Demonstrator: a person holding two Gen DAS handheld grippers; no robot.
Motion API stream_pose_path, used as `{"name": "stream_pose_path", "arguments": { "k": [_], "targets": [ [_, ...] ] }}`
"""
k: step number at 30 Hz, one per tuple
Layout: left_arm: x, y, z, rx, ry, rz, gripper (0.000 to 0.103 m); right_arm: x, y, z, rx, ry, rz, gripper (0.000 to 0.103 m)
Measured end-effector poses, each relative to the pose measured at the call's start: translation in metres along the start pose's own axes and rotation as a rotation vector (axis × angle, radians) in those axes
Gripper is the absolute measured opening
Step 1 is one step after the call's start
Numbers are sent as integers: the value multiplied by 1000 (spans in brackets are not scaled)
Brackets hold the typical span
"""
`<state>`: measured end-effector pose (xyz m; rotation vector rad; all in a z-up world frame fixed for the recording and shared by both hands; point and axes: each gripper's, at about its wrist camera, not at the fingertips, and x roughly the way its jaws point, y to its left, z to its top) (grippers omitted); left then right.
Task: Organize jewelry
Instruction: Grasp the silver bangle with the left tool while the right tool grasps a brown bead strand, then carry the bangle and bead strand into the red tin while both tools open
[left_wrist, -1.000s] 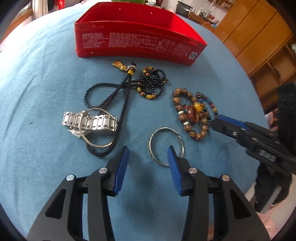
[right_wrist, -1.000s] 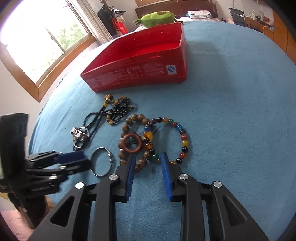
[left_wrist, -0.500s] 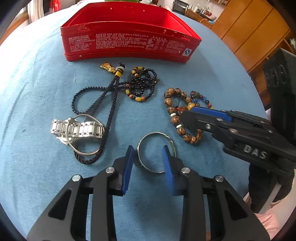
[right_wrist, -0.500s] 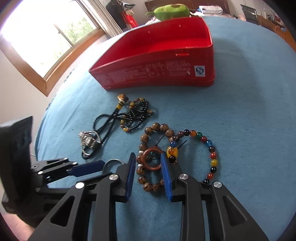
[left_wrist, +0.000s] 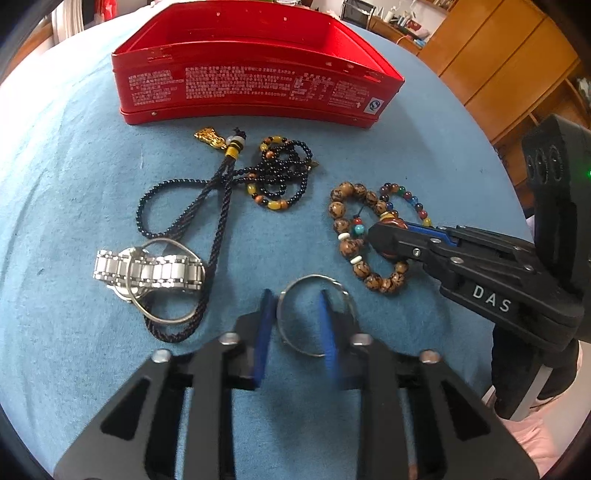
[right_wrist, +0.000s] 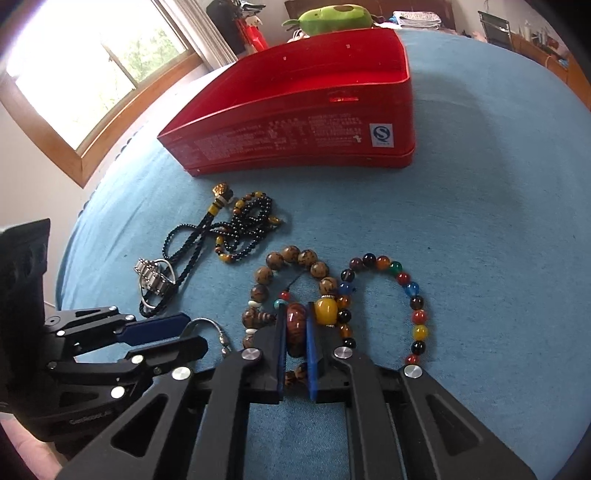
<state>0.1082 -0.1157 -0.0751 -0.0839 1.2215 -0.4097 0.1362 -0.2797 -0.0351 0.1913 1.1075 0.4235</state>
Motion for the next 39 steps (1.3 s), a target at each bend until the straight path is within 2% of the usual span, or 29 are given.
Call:
{"name": "stream_pose_path", "arguments": {
  "k": [2,5,11,24,31,39],
  "targets": [
    [2,0,0,-7,19,-21,6,-2,0,0,1,-5,10,8],
    [4,-3,-2,-3,21,-35,2,-5,-3,-2,9,-9,22,9],
    [5,-7,-2,-1,14,-38,2,-12,-8,-4,24,-20,40,9],
    [-26,10,3,-40,-69,-49,2,-25,-7,-1,15,-48,38,9],
    [-50,21,22,-41,-126,-25,2,-32,-2,10,10,-64,18,9],
    [-79,24,63,-18,-204,12,2,-55,7,53,-11,-135,-38,9]
  ]
}}
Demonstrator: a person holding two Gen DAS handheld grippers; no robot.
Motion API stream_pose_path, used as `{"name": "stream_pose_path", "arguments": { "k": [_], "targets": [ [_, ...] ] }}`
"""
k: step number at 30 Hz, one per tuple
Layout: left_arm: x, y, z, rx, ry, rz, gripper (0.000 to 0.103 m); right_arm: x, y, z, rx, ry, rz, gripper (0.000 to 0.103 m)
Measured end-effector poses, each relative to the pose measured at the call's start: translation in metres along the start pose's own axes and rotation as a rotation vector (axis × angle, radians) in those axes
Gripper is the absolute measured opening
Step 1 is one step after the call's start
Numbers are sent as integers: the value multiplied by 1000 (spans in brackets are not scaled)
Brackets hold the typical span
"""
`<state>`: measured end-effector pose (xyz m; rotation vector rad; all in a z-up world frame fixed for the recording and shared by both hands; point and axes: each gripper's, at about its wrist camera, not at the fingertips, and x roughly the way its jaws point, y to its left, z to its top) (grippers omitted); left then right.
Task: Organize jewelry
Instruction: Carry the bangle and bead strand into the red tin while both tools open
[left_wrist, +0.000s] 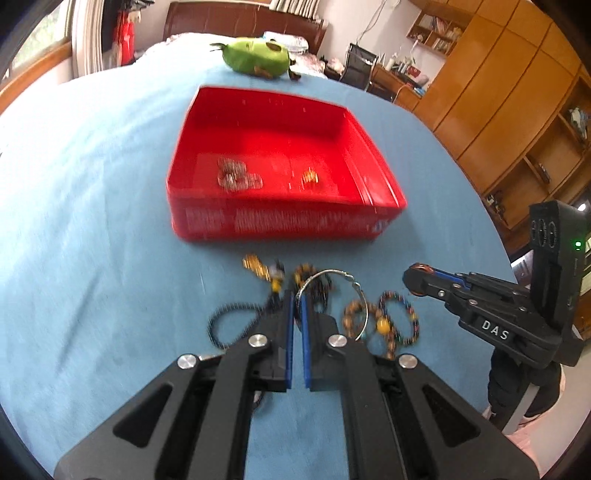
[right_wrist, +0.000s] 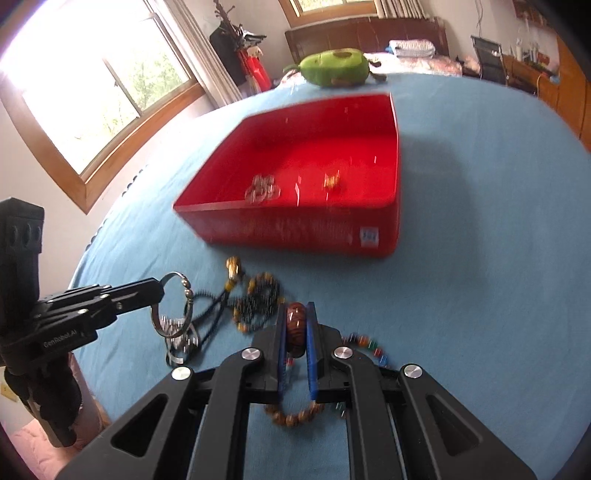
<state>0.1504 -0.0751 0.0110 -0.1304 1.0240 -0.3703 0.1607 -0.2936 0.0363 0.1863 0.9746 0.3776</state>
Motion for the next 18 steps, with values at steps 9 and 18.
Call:
{"name": "stream_pose_path", "arguments": {
  "k": [9,18],
  "targets": [
    [-4,0,60,17,-77,32,2,1,11,63,-24,-65,-44,9],
    [45,26,104,-50,-38,52,2,56,-3,100,23,-25,-61,9]
  ]
}}
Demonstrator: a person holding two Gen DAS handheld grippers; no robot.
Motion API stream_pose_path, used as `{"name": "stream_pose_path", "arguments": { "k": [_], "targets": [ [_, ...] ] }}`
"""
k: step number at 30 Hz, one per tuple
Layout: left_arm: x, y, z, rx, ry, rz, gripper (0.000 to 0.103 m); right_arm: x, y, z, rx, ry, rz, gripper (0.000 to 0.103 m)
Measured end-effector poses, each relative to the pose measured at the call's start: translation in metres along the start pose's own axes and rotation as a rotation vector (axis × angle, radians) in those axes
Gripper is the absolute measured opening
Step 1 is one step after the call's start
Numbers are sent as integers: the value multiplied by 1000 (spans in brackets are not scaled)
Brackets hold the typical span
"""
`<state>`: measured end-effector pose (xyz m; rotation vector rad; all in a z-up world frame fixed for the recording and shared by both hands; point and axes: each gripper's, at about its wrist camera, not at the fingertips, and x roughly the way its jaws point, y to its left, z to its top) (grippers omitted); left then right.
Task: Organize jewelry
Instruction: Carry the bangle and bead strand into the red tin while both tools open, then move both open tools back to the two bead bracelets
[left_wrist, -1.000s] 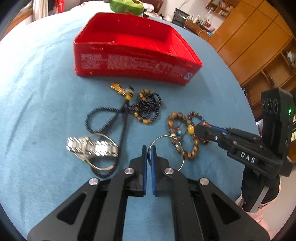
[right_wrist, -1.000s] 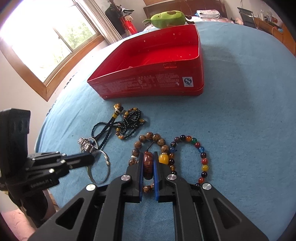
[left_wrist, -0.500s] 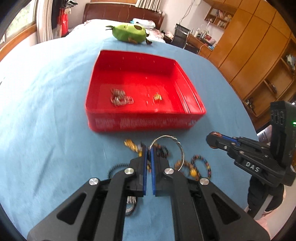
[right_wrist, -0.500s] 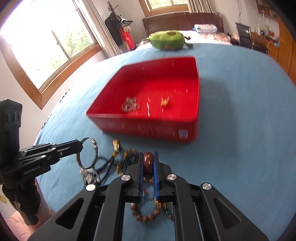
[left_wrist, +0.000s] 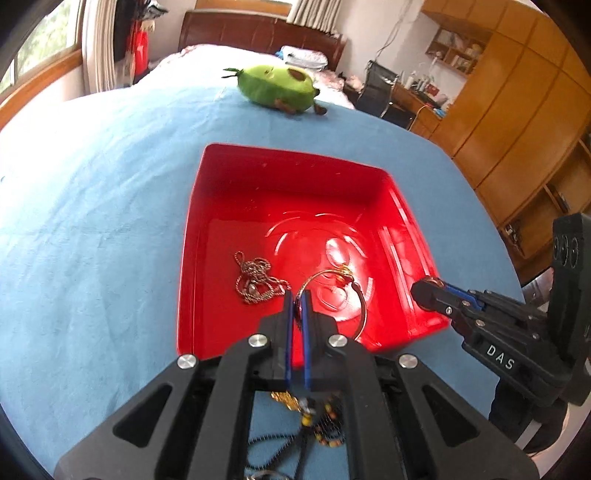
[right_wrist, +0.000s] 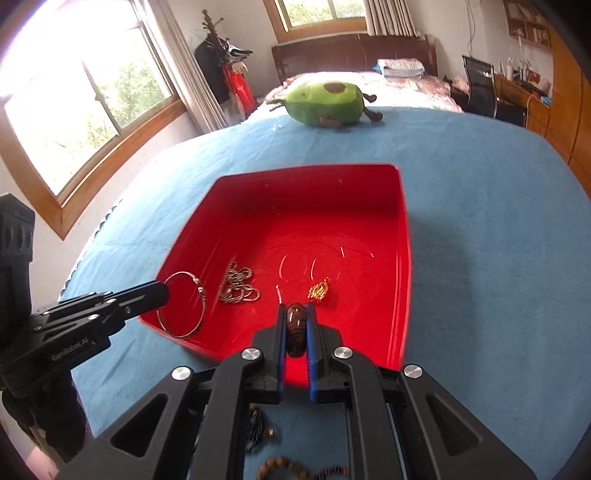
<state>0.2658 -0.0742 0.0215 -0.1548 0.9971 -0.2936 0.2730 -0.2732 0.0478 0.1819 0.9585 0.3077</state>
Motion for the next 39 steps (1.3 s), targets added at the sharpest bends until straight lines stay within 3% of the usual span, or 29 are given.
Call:
{"name": "stream_pose_path", "arguments": {
  "k": [3,6,13,17,30,39],
  "targets": [
    [15,7,5,-9,34,1,3,16,-4,1,-1,26,4,9],
    [18,12,6,-25,51,-6,6,19,-6,-2,4,27,4,18],
    [0,9,4,-13,16,-28,7,-2,-5,-4,5,-18,23,18],
    [-18,1,-4,15,-26,-19,31,-13,-3,-4,0,-34,25,18],
    [-41,-37,-41,104,-27,-21,34,-36,-8,-27,9,-57,41,18],
    [-24,-50,-97,133,67,-56,34,-48,-35,-79,56,-32,5,18]
  ]
}}
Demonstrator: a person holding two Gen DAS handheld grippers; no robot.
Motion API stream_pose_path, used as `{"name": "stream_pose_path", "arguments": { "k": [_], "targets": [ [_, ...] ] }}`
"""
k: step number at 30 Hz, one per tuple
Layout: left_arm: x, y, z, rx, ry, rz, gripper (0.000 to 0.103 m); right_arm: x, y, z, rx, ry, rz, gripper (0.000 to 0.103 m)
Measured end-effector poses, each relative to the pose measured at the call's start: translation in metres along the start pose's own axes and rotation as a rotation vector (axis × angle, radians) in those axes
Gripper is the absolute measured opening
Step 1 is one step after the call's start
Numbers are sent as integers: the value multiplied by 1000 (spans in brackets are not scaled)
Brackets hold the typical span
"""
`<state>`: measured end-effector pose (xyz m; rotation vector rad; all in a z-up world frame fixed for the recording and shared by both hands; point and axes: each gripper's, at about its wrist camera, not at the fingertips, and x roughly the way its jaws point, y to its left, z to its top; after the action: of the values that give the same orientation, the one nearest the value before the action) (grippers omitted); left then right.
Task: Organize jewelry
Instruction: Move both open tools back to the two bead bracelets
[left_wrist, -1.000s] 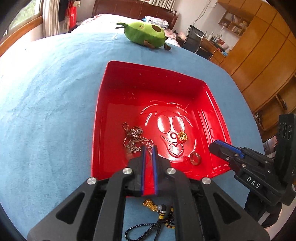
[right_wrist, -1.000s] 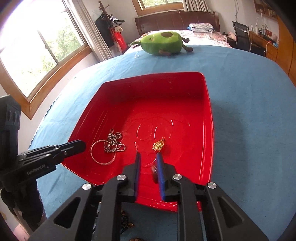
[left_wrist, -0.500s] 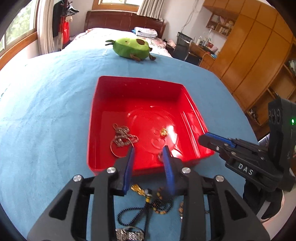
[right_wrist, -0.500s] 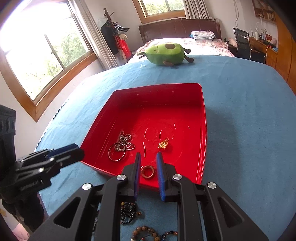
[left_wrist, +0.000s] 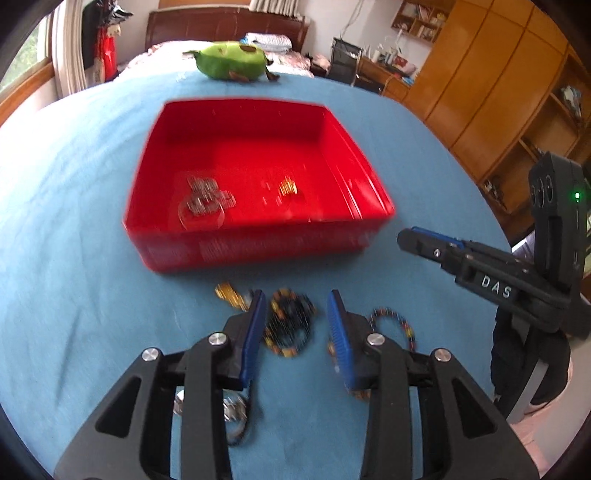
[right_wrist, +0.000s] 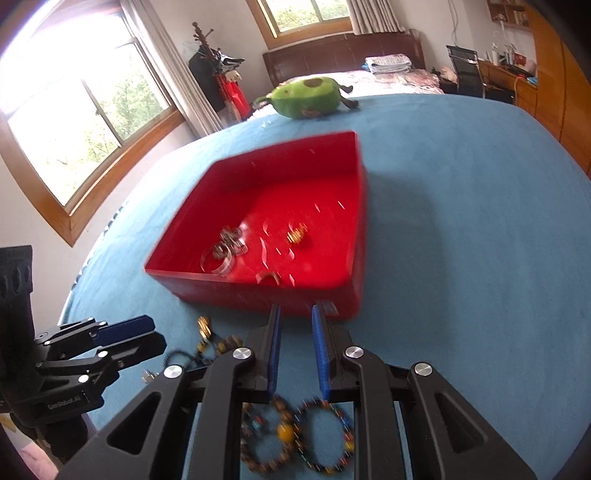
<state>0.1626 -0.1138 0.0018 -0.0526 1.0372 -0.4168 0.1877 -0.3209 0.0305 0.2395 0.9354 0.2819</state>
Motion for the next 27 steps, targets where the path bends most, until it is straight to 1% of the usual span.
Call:
{"name": "stream_pose_path", "arguments": {
  "k": [8,12,17,22,27],
  "targets": [
    [31,-14,-35,-2,100,-7,34,3,-18,-42,17,81,-38,18],
    [43,-19,-47,-11,138,-5,34,0,-26,-56,27,98,-45,18],
    [51,-23,-55,-18,158,5,34,-2,-35,-66,46,101,-45,18],
    [55,-24,-56,-28,159,26,34,-4,-41,-75,44,106,-32,18],
    [64,-37,-53,-25,156,45,38,-5,-46,-79,47,108,-20,18]
  ]
}}
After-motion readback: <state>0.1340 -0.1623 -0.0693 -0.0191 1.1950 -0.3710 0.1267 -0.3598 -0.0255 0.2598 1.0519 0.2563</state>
